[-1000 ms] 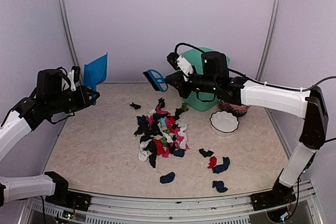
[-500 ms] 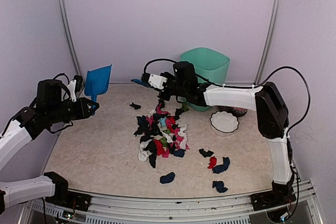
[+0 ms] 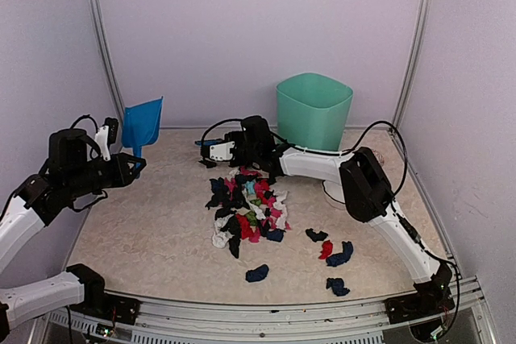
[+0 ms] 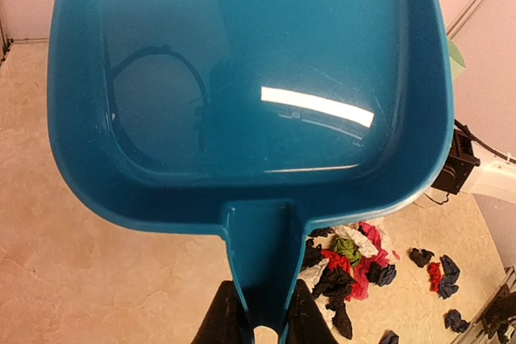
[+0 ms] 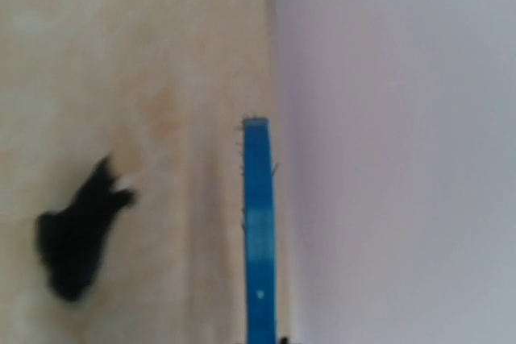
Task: Sweep away the paper scraps from the table
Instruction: Sweep the paper scraps at the center of the board.
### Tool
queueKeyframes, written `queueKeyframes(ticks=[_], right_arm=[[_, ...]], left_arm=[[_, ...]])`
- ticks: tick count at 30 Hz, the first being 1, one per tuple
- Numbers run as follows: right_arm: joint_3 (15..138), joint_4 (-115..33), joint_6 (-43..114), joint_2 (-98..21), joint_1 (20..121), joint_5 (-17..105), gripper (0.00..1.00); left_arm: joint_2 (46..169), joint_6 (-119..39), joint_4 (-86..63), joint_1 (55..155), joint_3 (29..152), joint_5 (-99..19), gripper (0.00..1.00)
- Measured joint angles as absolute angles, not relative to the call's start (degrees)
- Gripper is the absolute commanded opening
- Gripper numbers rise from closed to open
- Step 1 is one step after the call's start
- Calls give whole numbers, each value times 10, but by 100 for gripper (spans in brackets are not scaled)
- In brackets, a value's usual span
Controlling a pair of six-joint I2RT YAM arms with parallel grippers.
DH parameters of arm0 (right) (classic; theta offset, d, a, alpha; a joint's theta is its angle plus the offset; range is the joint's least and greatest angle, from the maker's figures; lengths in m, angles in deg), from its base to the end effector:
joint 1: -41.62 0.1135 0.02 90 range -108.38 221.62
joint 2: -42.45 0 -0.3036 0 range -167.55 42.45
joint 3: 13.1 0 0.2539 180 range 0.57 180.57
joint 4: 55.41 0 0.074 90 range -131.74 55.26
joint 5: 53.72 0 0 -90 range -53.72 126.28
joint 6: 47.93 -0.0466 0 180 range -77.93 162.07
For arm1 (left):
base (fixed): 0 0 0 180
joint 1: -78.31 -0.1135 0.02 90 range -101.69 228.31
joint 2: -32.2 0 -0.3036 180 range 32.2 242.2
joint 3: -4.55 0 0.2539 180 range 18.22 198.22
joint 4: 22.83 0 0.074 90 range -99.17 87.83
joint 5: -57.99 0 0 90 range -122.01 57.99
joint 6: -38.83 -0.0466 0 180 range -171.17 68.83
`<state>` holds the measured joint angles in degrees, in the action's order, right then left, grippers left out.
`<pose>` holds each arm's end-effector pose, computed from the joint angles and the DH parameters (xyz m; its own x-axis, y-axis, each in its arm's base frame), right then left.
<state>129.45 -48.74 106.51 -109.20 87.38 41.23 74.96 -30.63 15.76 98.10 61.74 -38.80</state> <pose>0.4532 0.4712 0.1848 0.6144 -0.6574 -0.4364 -0.5040 0.0986 -0.8581 0.1418 -0.0569 0.3337 -0.5142 -0.1852 -0.8374 0.2748 0.8894 -0.3654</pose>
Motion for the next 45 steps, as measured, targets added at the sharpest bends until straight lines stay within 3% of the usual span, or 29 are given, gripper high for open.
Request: queueKeyframes(ticks=[13,30,38,45], right_arm=[[1272,-400,1183,-1111,906,407,0],[847,-392,1131,-779,945,413,0],[785,-426,1081,-675,946,361,0],[805,-447,1046,-685,924,317,0]], left_arm=[[758,-305,151,979,608,-383,0],[776,-304,119,971,581,-384,0],[777,-304,118,967,577,-384,0],[783,-304,118,967,577,-384,0]])
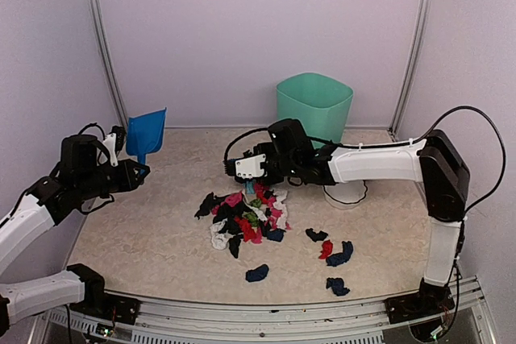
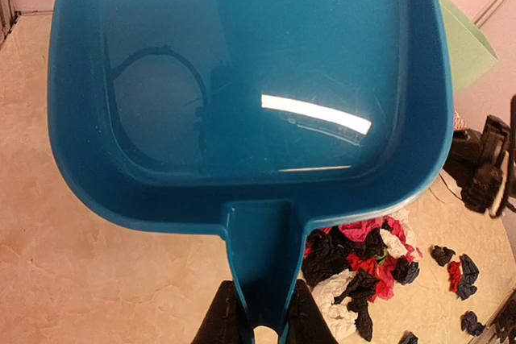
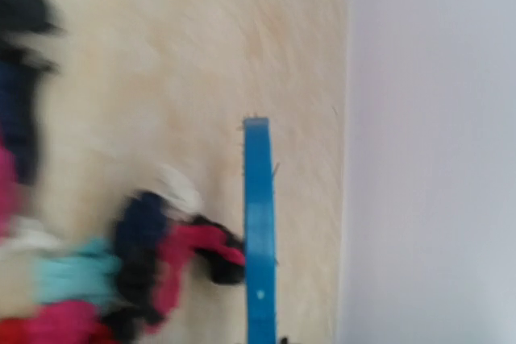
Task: Sweep away the paper scraps from the table
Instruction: Sweep the paper scraps at the center of the board.
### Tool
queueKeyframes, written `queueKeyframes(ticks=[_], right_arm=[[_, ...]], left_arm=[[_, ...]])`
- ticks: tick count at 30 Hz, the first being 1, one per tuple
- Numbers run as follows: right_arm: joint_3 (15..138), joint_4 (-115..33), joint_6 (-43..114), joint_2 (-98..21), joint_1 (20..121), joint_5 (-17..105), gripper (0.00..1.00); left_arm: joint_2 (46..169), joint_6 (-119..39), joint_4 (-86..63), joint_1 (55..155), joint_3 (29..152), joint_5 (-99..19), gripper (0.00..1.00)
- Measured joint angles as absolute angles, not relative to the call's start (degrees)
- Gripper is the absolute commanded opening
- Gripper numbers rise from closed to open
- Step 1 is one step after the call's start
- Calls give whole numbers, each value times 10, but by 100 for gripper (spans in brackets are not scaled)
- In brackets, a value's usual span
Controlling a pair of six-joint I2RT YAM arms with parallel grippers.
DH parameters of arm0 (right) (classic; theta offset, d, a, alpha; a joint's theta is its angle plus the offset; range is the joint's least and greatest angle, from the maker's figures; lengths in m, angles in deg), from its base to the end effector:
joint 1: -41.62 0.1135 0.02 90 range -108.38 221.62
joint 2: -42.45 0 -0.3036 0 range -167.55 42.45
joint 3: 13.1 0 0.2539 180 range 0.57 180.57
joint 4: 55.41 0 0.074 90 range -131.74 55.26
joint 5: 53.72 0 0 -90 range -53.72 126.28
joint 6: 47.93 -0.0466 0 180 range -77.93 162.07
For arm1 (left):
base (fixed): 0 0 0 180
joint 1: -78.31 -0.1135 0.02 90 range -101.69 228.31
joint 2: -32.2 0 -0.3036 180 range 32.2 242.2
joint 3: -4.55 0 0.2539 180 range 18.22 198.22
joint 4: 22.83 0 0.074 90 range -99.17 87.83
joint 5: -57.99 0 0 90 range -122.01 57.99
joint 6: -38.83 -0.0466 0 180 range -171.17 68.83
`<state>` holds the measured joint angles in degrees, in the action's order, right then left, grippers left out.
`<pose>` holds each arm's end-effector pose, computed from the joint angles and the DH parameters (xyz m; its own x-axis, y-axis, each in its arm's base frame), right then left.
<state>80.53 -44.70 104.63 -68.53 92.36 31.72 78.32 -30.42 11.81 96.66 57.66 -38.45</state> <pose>0.3050 0.3673 0.2646 0.5084 -0.7759 -0.3735 -0.5994 -0.0075 -0.8004 0.1579 -0.0579 0.3074 -0.5561 -0.1865 -0.8099 0.2247 0.9045 -0.3625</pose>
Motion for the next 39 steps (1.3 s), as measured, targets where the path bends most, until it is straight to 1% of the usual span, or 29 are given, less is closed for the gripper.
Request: queueKeyframes(ticks=[12,24,28,30,39], right_arm=[[990,-432,978,-850,865,250,0],[1098,-397,939,-975,853,258,0],[1097,-392,939,-976,855,266,0],[1077,-398,942,-966,858,276,0],[925,-381,945,-844,886,329,0]], left_arm=[[784,-304,118,967,576,-384,0],[780,-304,118,966,574,-384,0],[780,-304,118,966,574,-384,0],[780,-304,118,966,574,-384,0],[780,-304,118,963,574,-389,0]])
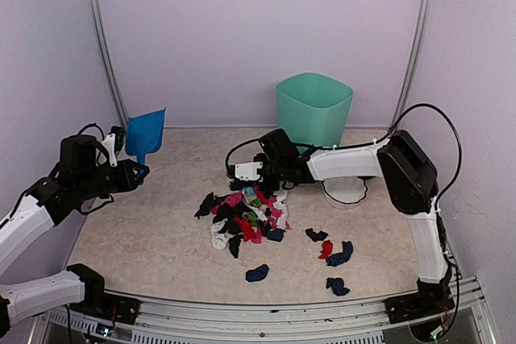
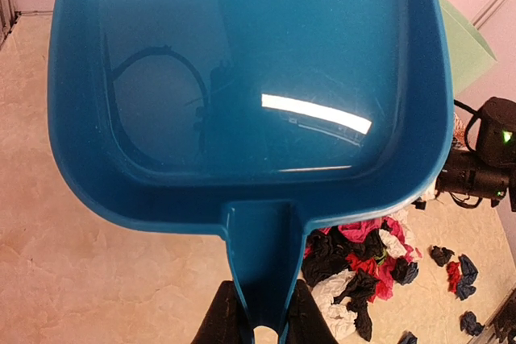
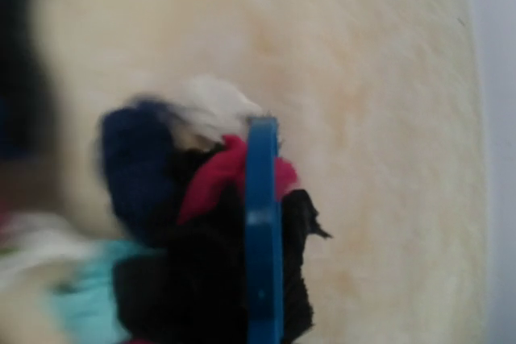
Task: Sweep away the paper scraps from the table
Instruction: Sweep the paper scraps at the center of the board.
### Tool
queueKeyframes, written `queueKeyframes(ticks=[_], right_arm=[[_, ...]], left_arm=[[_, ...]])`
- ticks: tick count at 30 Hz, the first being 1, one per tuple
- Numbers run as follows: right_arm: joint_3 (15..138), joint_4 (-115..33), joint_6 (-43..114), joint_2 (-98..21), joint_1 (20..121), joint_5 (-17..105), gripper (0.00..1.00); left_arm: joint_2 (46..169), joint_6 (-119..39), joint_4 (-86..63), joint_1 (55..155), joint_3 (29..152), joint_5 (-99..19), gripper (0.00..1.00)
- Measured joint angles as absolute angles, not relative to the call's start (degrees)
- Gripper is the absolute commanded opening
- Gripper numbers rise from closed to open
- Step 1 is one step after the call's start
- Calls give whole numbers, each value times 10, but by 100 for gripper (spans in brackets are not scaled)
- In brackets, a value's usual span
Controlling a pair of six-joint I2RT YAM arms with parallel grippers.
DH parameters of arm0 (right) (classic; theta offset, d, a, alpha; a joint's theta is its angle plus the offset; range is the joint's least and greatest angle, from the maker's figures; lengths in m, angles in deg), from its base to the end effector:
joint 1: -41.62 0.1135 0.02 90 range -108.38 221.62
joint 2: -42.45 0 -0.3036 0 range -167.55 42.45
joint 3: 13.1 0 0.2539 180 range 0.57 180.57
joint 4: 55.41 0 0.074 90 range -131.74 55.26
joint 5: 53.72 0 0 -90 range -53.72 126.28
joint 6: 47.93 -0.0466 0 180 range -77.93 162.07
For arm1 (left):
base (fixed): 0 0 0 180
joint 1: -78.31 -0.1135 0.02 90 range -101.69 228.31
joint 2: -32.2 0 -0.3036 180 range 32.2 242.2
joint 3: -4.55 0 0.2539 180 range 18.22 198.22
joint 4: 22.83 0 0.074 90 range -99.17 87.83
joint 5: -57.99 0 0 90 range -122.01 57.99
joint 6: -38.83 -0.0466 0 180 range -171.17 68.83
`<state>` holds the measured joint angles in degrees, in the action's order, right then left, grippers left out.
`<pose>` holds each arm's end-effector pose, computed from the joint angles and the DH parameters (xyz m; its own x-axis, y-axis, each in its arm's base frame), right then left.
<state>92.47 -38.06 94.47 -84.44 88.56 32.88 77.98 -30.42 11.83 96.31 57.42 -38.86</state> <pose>0.3658 0.3874 0.1887 0.2925 -0.8453 -0.4470 -0.7637 0.0748 -0.6412 0.1570 -0.0568 0.3068 -0.5560 -0.1892 -0.8094 0.2250 0.9031 -0.3657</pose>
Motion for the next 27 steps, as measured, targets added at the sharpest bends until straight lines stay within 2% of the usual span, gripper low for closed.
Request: queueKeyframes(ticks=[13,22,27], right_arm=[[764,-338,864,-642,934,383,0],[685,-332,742,-460,937,280,0],[656,-310,652,-397,936,208,0]], left_arm=[[780,-304,118,962,574,-397,0],[780,-304,113,960,573,-409,0],[782,-304,110,960,570,-414,0]])
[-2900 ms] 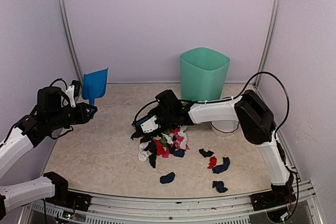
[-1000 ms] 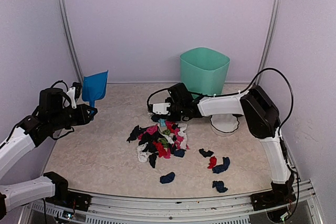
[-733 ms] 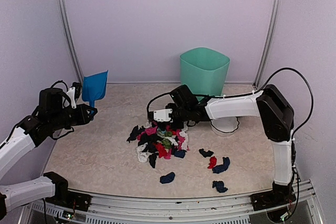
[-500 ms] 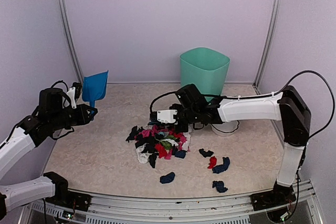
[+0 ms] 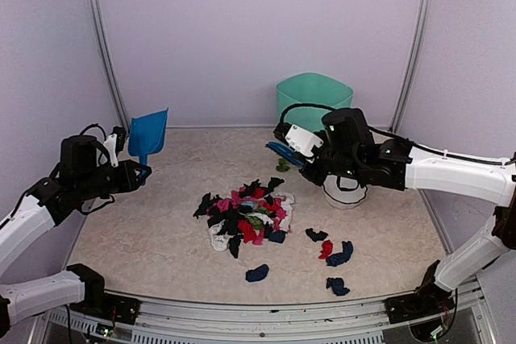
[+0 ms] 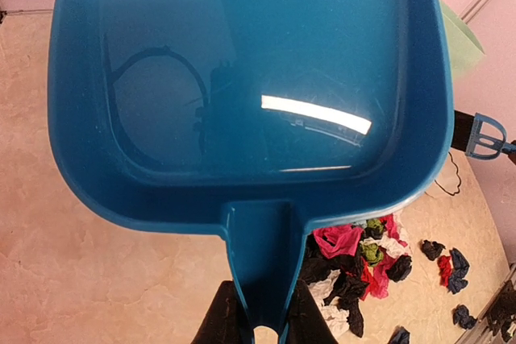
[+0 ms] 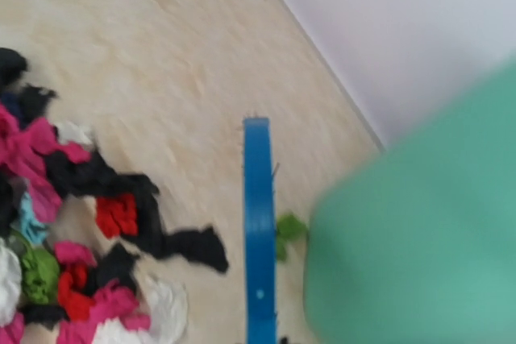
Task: Sweep away the paper scraps from the table
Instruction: Sweep the paper scraps at the center of the board.
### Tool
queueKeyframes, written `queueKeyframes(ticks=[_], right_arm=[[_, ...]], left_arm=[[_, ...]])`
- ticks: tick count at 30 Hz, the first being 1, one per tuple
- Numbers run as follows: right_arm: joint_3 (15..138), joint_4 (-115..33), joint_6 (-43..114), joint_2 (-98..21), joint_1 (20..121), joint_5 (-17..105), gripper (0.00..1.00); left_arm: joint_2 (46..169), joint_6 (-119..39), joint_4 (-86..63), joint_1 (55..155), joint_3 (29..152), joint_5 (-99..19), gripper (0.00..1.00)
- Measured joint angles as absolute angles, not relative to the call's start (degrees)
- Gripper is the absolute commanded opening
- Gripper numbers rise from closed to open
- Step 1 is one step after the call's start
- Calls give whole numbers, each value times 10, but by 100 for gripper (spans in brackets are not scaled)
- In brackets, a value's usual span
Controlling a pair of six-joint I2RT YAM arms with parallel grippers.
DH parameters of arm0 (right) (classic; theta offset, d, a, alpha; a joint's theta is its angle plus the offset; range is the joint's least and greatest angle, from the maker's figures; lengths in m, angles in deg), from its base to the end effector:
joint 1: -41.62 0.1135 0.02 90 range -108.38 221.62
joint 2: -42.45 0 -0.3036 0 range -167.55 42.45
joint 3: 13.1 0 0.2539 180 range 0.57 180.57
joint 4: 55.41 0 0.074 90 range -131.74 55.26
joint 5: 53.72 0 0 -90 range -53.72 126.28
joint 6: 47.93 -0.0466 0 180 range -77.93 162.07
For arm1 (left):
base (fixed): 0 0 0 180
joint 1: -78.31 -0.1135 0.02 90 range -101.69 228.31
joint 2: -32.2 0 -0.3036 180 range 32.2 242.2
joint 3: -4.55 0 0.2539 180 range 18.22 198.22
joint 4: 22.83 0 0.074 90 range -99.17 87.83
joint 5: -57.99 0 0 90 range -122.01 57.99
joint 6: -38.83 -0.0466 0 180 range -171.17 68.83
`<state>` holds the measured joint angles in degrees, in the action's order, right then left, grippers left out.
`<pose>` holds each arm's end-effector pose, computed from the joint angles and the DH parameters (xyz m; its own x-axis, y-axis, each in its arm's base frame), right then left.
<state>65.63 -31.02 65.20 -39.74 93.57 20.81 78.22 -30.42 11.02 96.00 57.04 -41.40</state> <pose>0.2177 0.2580 0.3434 -0.0238 -0.6446 -0.7642 -0.6774 0.5725 -0.4619 0.1577 -0.0583 0.3054 -0.5648 -0.1867 -0.8038 0.2542 0.8873 -0.3848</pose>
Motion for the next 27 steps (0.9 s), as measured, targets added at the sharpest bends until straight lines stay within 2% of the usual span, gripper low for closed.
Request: queueKeyframes(ticks=[7,16,27], right_arm=[[666,-291,555,-455,931,127,0],[795,-303,510,-650,907,33,0],[926,-325,526,-794,879,-4,0]], left_arm=[[785,-304,109,960,570,-424,0],[779,-304,109,960,570,-423,0],[772,-304,109,960,570,-423,0]])
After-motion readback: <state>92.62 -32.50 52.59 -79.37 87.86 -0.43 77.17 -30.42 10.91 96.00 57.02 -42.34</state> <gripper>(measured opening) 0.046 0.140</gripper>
